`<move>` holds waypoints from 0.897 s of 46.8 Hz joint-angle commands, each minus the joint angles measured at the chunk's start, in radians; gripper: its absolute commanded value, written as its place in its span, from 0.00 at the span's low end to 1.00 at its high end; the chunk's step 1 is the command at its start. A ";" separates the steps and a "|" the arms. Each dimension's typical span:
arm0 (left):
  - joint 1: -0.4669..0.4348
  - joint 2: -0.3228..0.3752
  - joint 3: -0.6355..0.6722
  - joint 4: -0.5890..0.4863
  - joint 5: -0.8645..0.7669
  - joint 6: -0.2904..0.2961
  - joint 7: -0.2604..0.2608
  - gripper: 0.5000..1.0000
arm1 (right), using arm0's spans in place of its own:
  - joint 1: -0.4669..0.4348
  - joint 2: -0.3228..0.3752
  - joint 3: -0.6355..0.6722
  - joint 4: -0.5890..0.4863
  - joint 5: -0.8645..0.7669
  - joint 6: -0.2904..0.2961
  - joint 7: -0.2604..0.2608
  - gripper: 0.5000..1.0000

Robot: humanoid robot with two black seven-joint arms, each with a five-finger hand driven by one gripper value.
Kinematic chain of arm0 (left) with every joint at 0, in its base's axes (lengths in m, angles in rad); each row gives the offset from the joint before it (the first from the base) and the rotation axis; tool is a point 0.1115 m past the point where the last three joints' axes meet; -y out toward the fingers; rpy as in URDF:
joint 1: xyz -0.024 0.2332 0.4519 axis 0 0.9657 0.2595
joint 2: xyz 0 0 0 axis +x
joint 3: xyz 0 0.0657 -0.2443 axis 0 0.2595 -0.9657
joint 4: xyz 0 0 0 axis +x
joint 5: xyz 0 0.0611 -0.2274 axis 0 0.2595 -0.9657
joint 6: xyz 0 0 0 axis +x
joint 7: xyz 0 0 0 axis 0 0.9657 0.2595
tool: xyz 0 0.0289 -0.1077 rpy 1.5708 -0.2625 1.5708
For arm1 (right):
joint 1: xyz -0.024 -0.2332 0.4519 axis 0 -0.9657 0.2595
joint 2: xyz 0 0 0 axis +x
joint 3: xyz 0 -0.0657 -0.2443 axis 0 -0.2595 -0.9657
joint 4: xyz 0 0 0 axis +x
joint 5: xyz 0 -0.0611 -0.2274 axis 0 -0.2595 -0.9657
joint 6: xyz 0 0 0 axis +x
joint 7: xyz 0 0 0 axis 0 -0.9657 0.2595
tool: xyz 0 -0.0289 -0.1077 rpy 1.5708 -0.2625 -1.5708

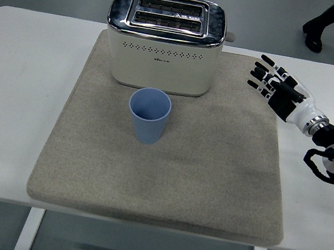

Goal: Put the water cup in front of the bread machine

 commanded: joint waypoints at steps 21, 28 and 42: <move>0.000 0.000 0.000 0.000 0.000 0.000 0.000 1.00 | 0.025 0.002 0.012 -0.009 0.008 -0.074 -0.031 0.85; 0.000 0.000 0.000 0.000 0.000 0.000 0.000 1.00 | 0.022 0.003 0.065 -0.010 0.021 -0.069 -0.033 0.85; 0.000 0.000 0.000 0.000 0.000 0.000 0.000 1.00 | 0.020 0.009 0.079 -0.010 0.025 -0.072 -0.033 0.85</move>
